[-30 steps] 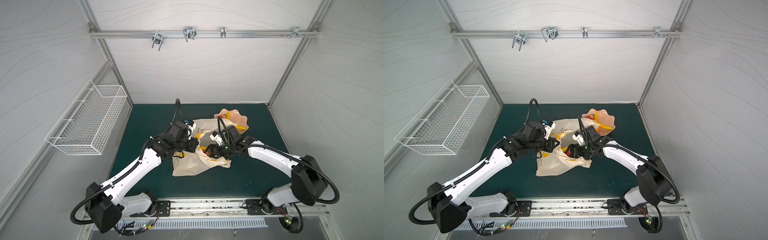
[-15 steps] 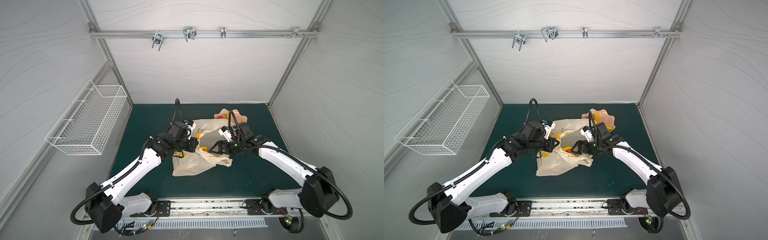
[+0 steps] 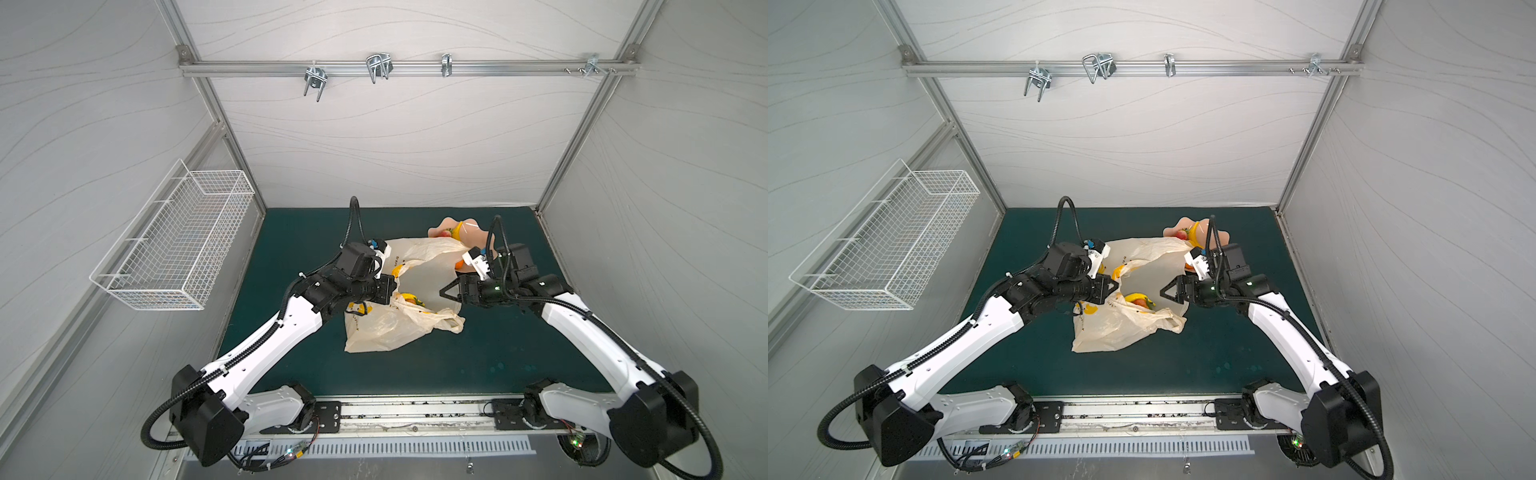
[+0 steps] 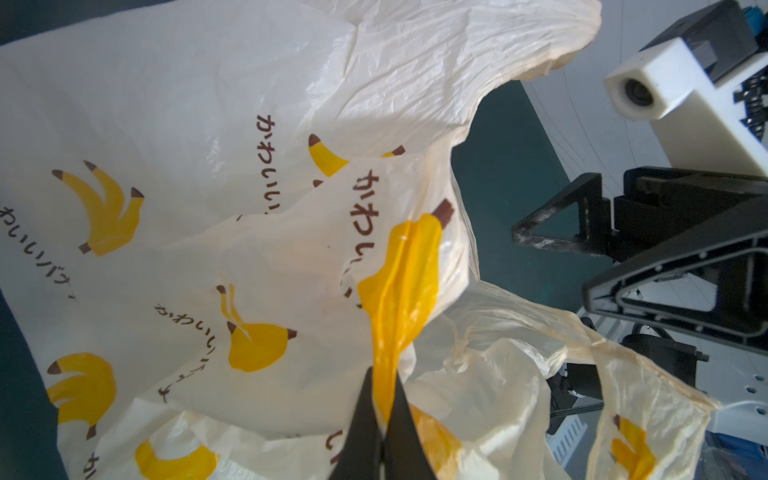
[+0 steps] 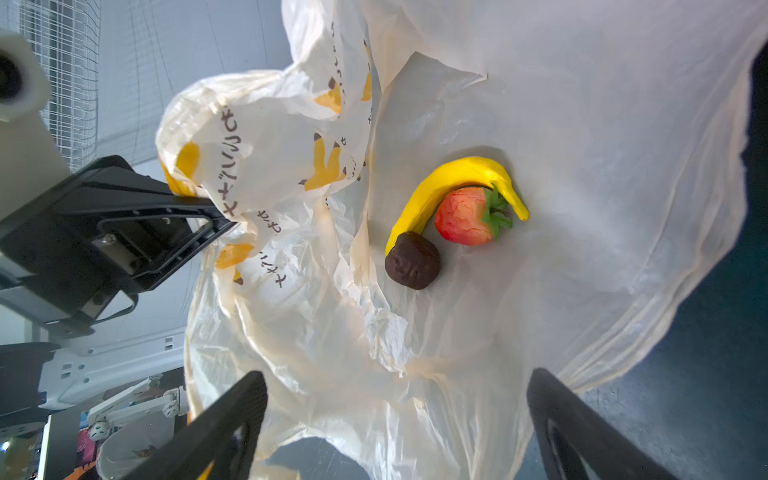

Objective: Place the fruits into the plastic bag
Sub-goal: 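Withdraw the right gripper up out of the bag toward the bowl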

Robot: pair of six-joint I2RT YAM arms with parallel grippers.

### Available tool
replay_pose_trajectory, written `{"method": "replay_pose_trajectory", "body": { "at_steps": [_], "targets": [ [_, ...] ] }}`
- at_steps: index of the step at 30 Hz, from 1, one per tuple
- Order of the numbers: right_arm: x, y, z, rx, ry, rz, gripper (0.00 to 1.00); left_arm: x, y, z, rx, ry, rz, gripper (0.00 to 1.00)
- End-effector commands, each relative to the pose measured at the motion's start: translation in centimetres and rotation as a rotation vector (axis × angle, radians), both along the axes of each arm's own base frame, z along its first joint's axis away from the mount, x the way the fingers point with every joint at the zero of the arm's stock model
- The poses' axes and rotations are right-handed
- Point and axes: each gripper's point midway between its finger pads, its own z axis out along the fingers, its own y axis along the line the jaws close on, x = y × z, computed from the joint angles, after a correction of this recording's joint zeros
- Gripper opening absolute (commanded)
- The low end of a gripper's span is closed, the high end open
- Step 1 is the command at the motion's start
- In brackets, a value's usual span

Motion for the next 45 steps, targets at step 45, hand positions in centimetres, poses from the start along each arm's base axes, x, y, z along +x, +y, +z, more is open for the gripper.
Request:
{"method": "replay_pose_trajectory", "body": {
  "at_steps": [45],
  "targets": [
    [17.3,-10.0,-2.6,-0.087,0.288,-0.464,0.83,0.1,0.4,1.4,-0.032,-0.038,-0.039,0.00]
  ]
}}
